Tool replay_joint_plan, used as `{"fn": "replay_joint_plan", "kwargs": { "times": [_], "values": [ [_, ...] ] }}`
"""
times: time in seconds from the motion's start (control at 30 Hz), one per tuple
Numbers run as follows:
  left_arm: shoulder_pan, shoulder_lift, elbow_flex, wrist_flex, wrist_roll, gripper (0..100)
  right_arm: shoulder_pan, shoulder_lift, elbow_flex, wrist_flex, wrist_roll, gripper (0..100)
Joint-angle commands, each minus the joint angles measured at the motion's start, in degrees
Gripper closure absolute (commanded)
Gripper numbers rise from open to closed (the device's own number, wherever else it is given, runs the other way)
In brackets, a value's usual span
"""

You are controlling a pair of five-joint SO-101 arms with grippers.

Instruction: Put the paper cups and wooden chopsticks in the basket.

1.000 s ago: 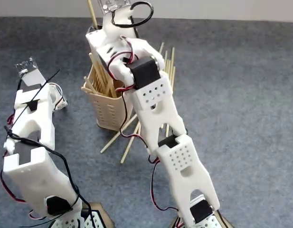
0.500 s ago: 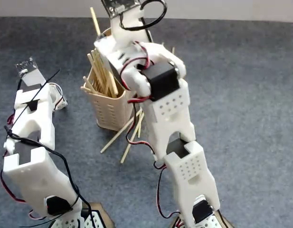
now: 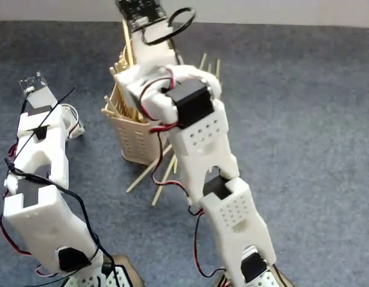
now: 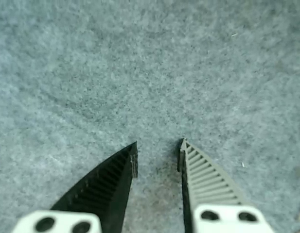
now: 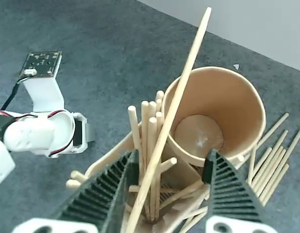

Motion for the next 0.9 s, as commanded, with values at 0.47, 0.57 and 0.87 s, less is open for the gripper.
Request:
{"fn": "replay_joint_plan", "kwargs": {
  "times": [0.47, 0.57, 0.87],
  "values": [
    [1.63, 0.13, -0.84, -1.14, -0.35, 83, -0.66, -30.64, 63.78, -4.09, -0.53, 78.1],
    [1.63, 0.13, -0.84, -1.14, -0.35, 83, -0.66, -33.8, 63.96, -4.88, -0.53, 78.1],
    [1.63, 0.13, -0.84, -1.14, -0.35, 83, -7.08, -46.55, 58.86, -8.22, -1.76, 78.1]
  ]
}}
